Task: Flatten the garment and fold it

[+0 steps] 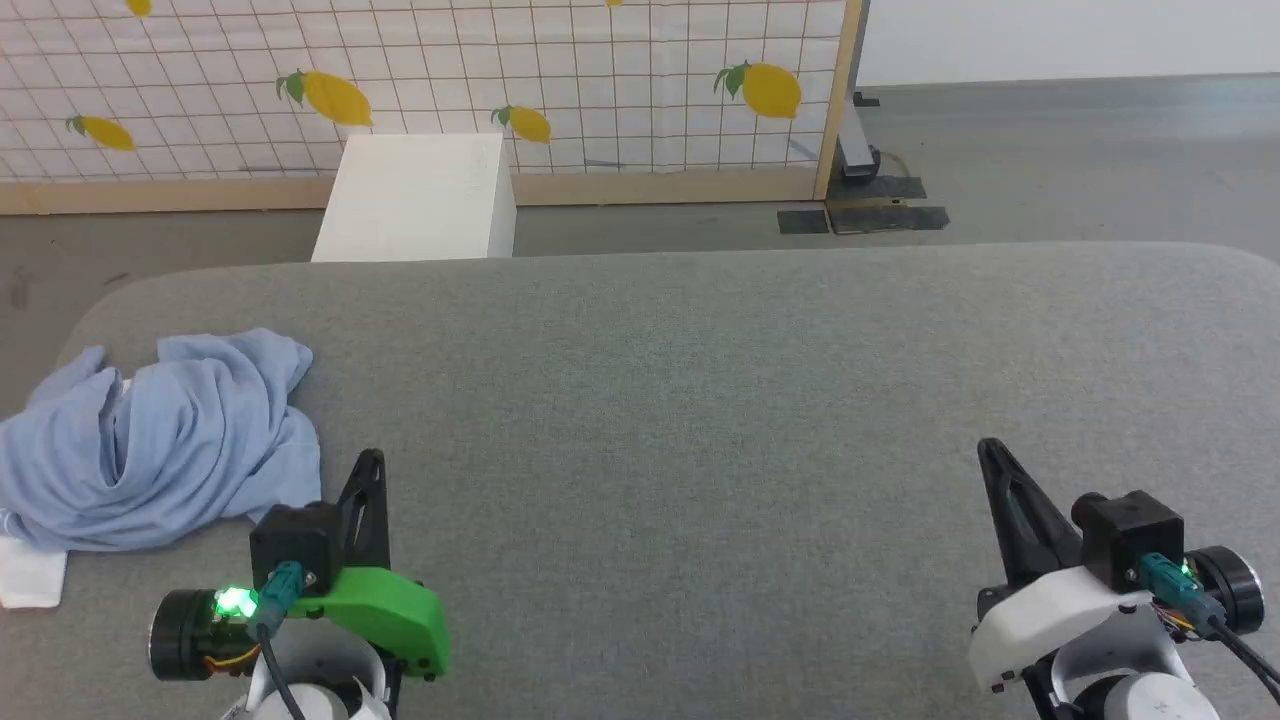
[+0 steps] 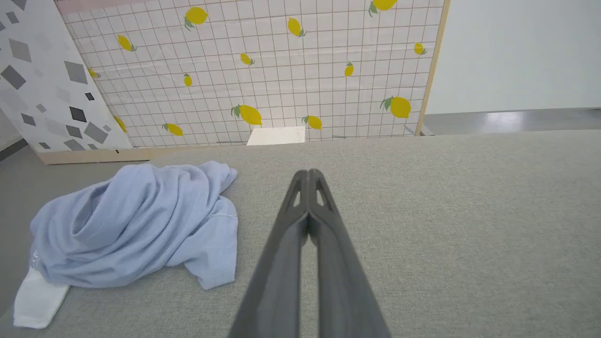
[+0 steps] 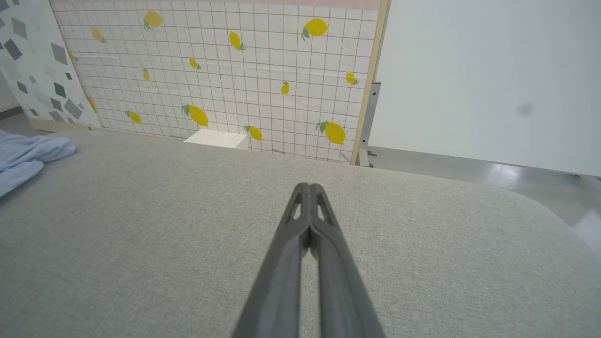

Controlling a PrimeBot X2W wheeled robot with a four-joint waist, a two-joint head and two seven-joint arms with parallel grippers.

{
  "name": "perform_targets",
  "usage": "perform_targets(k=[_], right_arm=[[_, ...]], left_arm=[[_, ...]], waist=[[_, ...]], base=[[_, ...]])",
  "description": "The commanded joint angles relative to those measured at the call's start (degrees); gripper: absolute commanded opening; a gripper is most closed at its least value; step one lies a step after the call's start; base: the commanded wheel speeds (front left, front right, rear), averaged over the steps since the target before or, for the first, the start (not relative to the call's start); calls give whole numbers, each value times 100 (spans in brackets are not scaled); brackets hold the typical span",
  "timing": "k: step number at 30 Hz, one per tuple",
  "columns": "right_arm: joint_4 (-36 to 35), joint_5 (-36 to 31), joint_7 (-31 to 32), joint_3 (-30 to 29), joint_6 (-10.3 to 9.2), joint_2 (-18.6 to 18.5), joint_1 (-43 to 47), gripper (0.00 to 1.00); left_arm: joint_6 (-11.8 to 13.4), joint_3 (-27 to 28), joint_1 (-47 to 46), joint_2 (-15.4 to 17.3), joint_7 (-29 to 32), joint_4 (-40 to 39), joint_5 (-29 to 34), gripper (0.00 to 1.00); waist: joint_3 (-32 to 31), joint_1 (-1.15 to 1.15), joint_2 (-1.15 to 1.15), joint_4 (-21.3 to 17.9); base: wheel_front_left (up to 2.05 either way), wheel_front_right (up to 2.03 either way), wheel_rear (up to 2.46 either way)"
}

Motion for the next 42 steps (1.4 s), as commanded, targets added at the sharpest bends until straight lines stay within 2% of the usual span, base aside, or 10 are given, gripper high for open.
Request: perform_targets(k=[1,27,28,42], right_arm=[[-29,-29,16,7,-9,10,-33,0],[0,1,0,0,0,0,0,0],[3,1,0,-2,0,0,1,100],[51,27,-84,-47,-1,1,-18,100]], left_arm=[[38,20,83,-29,8,-16,74,0],[0,-1,0,0,0,0,1,0],[-1,-6,-2,1,0,1,-11,100],[121,-151,-93,1,-134,159,-127,100]], waist=[[0,0,0,0],[0,0,0,0],[0,0,0,0],[-1,0,0,121]], base=[[0,0,0],[0,0,0],[0,0,0],[0,0,0]])
